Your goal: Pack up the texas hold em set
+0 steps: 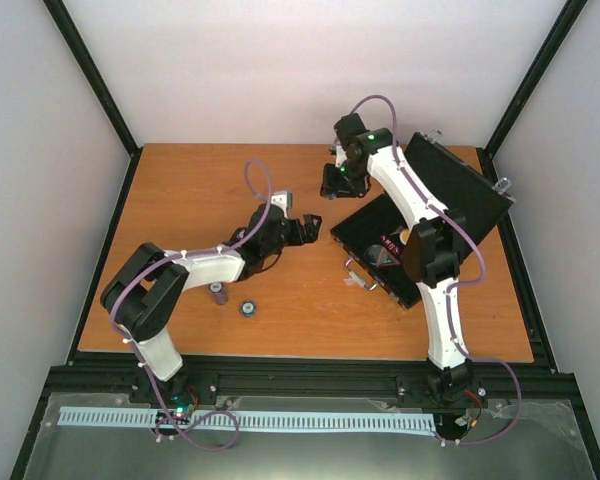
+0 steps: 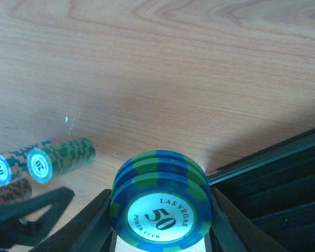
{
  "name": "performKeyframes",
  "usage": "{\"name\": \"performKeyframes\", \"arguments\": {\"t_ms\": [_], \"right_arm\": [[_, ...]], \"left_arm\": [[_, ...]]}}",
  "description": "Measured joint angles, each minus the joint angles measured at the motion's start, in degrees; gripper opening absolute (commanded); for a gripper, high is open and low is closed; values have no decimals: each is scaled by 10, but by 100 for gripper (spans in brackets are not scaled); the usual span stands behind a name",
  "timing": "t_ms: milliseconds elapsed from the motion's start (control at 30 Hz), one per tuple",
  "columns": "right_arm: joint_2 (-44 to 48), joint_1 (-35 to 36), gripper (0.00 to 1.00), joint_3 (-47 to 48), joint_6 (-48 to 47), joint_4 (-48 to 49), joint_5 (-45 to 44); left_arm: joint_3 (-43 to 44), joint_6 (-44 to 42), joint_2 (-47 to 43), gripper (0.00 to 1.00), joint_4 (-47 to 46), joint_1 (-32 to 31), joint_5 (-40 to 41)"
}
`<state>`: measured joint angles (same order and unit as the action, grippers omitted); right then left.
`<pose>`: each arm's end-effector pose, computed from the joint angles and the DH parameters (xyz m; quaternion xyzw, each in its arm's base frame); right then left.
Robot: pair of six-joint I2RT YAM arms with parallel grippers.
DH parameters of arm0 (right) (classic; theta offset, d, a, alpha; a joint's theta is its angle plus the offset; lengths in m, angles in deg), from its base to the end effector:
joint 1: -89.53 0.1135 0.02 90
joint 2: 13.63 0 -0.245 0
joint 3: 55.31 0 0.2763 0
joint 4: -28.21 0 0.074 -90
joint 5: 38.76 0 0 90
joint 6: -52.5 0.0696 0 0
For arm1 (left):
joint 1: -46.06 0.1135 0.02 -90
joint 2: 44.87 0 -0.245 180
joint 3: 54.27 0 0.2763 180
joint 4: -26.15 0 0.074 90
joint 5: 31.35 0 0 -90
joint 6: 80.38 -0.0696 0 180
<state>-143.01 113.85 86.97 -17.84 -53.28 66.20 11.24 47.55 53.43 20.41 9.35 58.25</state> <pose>0.4449 0.2208 0.2331 -0.0638 0.9724 0.1876 0.1229 0.3328 -0.2488 0.1410 -0.0073 0.8528 -0.3189 0.4134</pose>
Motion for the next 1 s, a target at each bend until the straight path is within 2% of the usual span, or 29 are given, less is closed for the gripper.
{"name": "performKeyframes", "arguments": {"t_ms": [67,233,467,600,1000], "right_arm": [[0,-12,24,0,4,4,13],[0,-33,24,2,10,10,33],[0,-34,24,18,3,7,40],[0,-36,24,18,-3,5,39],[1,-38,24,18,-11,-8,51]], "left_arm": [[-38,-3,3,100,-83,-20,24],[-43,-11,49,100,-236,-63,65],[0,-6,154,100,-366,-93,98],[12,0,182,100,-404,-93,105],[16,-33,167,100,-426,-93,156]]}}
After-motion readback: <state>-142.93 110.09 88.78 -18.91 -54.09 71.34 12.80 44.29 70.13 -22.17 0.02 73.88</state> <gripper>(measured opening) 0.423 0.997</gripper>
